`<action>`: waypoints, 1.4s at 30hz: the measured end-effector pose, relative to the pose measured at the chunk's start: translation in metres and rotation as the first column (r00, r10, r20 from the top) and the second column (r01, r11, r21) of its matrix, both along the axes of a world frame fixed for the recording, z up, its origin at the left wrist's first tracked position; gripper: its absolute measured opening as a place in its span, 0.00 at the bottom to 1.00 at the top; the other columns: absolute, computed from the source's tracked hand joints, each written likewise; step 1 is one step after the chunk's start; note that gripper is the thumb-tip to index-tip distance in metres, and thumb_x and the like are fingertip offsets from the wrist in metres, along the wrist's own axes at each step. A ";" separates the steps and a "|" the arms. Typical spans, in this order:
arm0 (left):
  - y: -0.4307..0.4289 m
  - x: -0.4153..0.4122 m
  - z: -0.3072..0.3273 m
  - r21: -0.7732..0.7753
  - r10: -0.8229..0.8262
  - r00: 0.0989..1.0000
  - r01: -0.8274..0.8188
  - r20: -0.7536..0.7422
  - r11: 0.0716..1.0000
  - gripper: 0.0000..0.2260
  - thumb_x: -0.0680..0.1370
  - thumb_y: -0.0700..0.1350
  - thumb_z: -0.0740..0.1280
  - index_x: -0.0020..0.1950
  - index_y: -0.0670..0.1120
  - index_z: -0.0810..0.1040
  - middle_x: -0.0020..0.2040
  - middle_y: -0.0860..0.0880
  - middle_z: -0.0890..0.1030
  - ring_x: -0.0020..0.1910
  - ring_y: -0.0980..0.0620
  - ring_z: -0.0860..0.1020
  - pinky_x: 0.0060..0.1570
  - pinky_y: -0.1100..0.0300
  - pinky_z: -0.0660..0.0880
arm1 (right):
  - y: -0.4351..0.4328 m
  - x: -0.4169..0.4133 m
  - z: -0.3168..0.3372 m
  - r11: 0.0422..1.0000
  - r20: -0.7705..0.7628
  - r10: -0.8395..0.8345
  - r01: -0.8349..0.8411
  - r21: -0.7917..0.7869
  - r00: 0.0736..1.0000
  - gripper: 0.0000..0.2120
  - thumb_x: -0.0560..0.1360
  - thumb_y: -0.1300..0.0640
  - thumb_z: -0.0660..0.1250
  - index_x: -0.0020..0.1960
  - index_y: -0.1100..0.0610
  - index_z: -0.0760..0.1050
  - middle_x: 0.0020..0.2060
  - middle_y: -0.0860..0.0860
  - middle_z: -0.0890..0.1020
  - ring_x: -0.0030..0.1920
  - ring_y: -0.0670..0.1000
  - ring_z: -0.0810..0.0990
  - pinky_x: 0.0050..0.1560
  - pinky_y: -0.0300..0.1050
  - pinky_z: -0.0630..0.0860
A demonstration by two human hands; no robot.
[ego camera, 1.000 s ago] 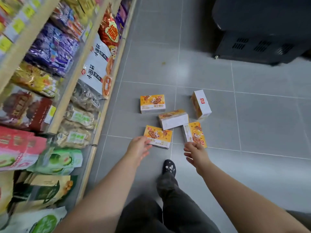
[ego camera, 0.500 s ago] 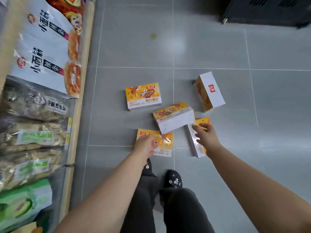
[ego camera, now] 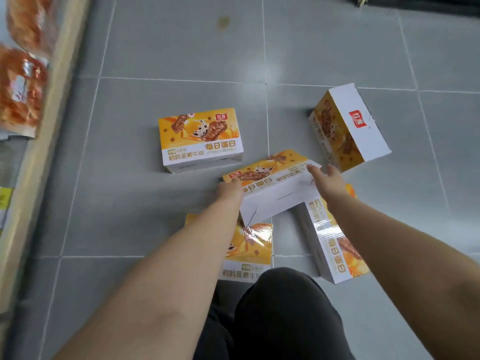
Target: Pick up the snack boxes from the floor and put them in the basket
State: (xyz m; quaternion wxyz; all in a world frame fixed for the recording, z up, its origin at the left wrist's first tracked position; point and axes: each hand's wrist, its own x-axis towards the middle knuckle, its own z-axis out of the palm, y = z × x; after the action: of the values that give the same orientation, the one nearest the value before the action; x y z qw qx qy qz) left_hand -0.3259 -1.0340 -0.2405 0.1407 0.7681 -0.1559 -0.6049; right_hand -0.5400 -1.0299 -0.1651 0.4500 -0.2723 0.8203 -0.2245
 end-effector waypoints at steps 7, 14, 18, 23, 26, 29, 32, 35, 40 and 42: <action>0.032 -0.007 -0.005 0.125 0.196 0.966 -0.176 -0.172 0.977 0.18 0.71 0.47 0.59 0.59 0.45 0.76 0.54 0.43 0.81 0.52 0.40 0.80 0.58 0.42 0.75 | 0.004 0.005 -0.002 0.992 -0.051 -0.115 0.117 0.036 0.992 0.25 0.74 0.45 0.67 0.62 0.61 0.67 0.55 0.59 0.73 0.57 0.60 0.75 0.59 0.63 0.75; 0.072 0.029 0.183 -0.024 0.214 0.974 -0.217 -0.069 0.976 0.14 0.71 0.50 0.57 0.51 0.48 0.77 0.49 0.45 0.83 0.47 0.43 0.82 0.53 0.41 0.78 | 0.054 0.034 0.139 0.971 0.089 -0.239 0.238 0.023 0.967 0.12 0.71 0.52 0.69 0.47 0.54 0.67 0.39 0.51 0.72 0.41 0.53 0.74 0.49 0.55 0.79; 0.099 0.060 0.307 -0.116 0.353 0.935 -0.351 -0.004 0.929 0.17 0.71 0.60 0.57 0.50 0.49 0.70 0.53 0.44 0.79 0.51 0.42 0.79 0.57 0.41 0.76 | 0.062 0.055 0.265 0.971 0.285 -0.235 0.235 0.034 0.929 0.14 0.68 0.52 0.73 0.42 0.50 0.66 0.42 0.54 0.75 0.38 0.51 0.75 0.42 0.48 0.72; 0.138 0.085 0.465 -0.265 0.637 0.768 -0.628 -0.065 0.731 0.07 0.78 0.53 0.60 0.45 0.51 0.69 0.47 0.45 0.80 0.44 0.44 0.80 0.50 0.45 0.76 | 0.071 0.079 0.419 0.993 0.457 -0.096 0.118 -0.020 0.884 0.16 0.68 0.56 0.73 0.42 0.50 0.65 0.35 0.50 0.75 0.34 0.48 0.73 0.39 0.48 0.66; 0.167 0.090 0.543 -0.357 0.678 0.724 -0.671 -0.126 0.650 0.03 0.79 0.46 0.60 0.51 0.48 0.68 0.45 0.47 0.79 0.39 0.50 0.78 0.41 0.53 0.75 | 0.082 0.091 0.492 0.996 0.534 0.001 0.046 -0.075 0.846 0.16 0.69 0.59 0.73 0.41 0.51 0.64 0.27 0.45 0.75 0.31 0.48 0.72 0.36 0.43 0.62; 0.191 0.094 0.597 -0.419 0.701 0.694 -0.693 -0.165 0.587 0.10 0.77 0.48 0.61 0.54 0.45 0.73 0.47 0.44 0.81 0.38 0.50 0.79 0.35 0.59 0.76 | 0.096 0.099 0.540 0.996 0.565 0.072 -0.027 -0.088 0.822 0.16 0.70 0.58 0.72 0.41 0.50 0.64 0.29 0.47 0.71 0.32 0.48 0.68 0.39 0.45 0.62; 0.229 0.089 0.637 -0.440 0.746 0.633 -0.741 -0.207 0.506 0.15 0.75 0.53 0.64 0.56 0.45 0.77 0.48 0.45 0.83 0.37 0.51 0.80 0.28 0.64 0.74 | 0.116 0.102 0.569 0.989 0.609 0.148 -0.106 -0.104 0.780 0.16 0.71 0.58 0.72 0.39 0.50 0.63 0.31 0.48 0.69 0.32 0.49 0.66 0.40 0.45 0.63; 0.288 0.076 0.668 -0.376 0.814 0.522 -0.829 -0.255 0.414 0.15 0.74 0.55 0.66 0.54 0.46 0.78 0.44 0.47 0.82 0.35 0.52 0.80 0.27 0.63 0.75 | 0.144 0.105 0.591 0.959 0.628 0.279 -0.247 -0.140 0.727 0.17 0.72 0.58 0.71 0.38 0.50 0.61 0.32 0.49 0.68 0.32 0.49 0.65 0.39 0.44 0.63; 0.422 0.036 0.701 -0.218 0.863 0.259 -0.959 -0.434 0.179 0.13 0.72 0.55 0.71 0.46 0.46 0.80 0.35 0.46 0.85 0.40 0.46 0.81 0.39 0.55 0.79 | 0.208 0.127 0.626 0.824 0.634 0.510 -0.541 -0.168 0.581 0.17 0.70 0.58 0.72 0.40 0.50 0.62 0.19 0.49 0.66 0.20 0.48 0.64 0.32 0.38 0.60; 0.470 0.022 0.707 -0.197 0.866 0.171 -0.977 -0.470 0.086 0.14 0.72 0.56 0.70 0.49 0.46 0.82 0.40 0.45 0.86 0.44 0.45 0.82 0.48 0.51 0.79 | 0.237 0.143 0.635 0.745 0.637 0.588 -0.641 -0.185 0.499 0.17 0.70 0.60 0.71 0.39 0.51 0.61 0.23 0.52 0.65 0.23 0.52 0.64 0.32 0.40 0.60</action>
State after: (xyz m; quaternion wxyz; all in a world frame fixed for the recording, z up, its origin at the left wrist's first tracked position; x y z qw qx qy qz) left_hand -0.3036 -0.5644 0.4667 0.6858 0.5535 0.2459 -0.4036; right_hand -0.3968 -0.7927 0.4698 0.7684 -0.4308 0.4627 -0.0995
